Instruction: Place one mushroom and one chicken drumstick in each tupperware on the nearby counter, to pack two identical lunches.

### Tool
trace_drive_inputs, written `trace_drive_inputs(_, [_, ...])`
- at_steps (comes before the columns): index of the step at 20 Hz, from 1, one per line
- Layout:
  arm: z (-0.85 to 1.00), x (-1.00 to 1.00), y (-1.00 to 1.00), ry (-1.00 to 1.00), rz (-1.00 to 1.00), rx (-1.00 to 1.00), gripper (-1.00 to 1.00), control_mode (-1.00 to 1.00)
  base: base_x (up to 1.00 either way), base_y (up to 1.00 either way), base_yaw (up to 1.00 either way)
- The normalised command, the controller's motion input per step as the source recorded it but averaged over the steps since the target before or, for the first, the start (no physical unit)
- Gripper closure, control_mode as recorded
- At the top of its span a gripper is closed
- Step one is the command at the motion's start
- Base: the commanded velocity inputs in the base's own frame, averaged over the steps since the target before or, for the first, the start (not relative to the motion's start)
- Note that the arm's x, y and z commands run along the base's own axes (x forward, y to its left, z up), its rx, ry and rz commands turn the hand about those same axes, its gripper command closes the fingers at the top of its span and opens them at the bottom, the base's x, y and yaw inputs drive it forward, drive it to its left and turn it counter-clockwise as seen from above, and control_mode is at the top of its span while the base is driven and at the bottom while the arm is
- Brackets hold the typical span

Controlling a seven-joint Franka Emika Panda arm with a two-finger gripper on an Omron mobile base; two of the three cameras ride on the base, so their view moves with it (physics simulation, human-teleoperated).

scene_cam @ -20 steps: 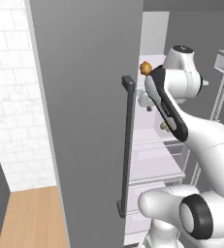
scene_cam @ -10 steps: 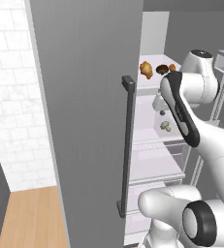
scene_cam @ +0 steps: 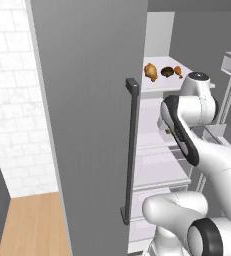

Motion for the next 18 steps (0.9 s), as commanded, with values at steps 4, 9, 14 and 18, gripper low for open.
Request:
trace_drive_inputs(4, [-0.56,0.0,-0.06,0.0,-0.07,-0.05,-1.0,-1.0,0.0,0.0,0.0])
trace_drive_inputs(9, [-0.29,0.1,-0.23,0.0,-0.06,0.0,-1.0,-1.0,0.0,0.0,0.0])
trace_drive_inputs(14, [-0.19,0.34,-0.11,0.03,-0.08,0.0,-1.0,-1.0,0.0,0.0,0.0])
trace_drive_inputs(18, [-0.01,0.35,-0.01,0.14,-0.05,0.0,-1.0,-1.0,0.0,0.0,0.0])
